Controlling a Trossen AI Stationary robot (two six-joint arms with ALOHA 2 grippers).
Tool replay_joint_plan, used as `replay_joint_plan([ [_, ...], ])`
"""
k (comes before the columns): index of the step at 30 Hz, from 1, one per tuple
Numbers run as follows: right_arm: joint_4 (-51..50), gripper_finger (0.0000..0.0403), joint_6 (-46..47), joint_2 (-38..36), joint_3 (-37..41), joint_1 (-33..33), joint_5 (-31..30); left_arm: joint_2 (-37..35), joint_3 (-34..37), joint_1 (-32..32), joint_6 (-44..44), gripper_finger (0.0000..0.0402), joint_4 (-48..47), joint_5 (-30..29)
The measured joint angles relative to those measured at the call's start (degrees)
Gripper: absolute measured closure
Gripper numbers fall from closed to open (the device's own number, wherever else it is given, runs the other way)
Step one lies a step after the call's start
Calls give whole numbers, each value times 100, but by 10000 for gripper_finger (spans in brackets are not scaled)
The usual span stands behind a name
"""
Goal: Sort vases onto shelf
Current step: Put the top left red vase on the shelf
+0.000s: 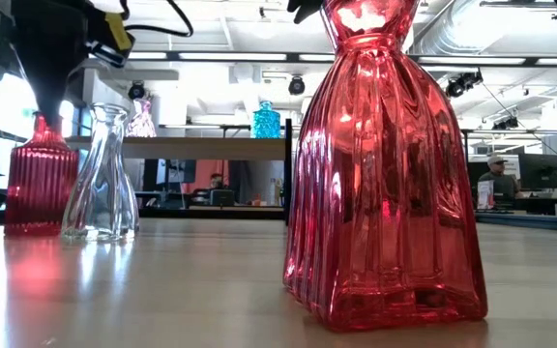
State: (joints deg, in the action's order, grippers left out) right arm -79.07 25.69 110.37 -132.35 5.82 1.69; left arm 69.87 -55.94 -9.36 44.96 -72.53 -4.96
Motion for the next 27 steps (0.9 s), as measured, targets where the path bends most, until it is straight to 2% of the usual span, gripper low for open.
replay_joint_plan([
  [4, 0, 327, -2, 0, 0, 0, -1, 0, 0, 69, -7, 311, 0, -1],
  [15, 2, 327, 27, 0, 0, 0, -1, 77, -5, 115, -171, 371, 59, 141],
  [27, 2, 327, 43, 0, 0, 0, -1, 130, -13, 115, -163, 385, 79, 126],
])
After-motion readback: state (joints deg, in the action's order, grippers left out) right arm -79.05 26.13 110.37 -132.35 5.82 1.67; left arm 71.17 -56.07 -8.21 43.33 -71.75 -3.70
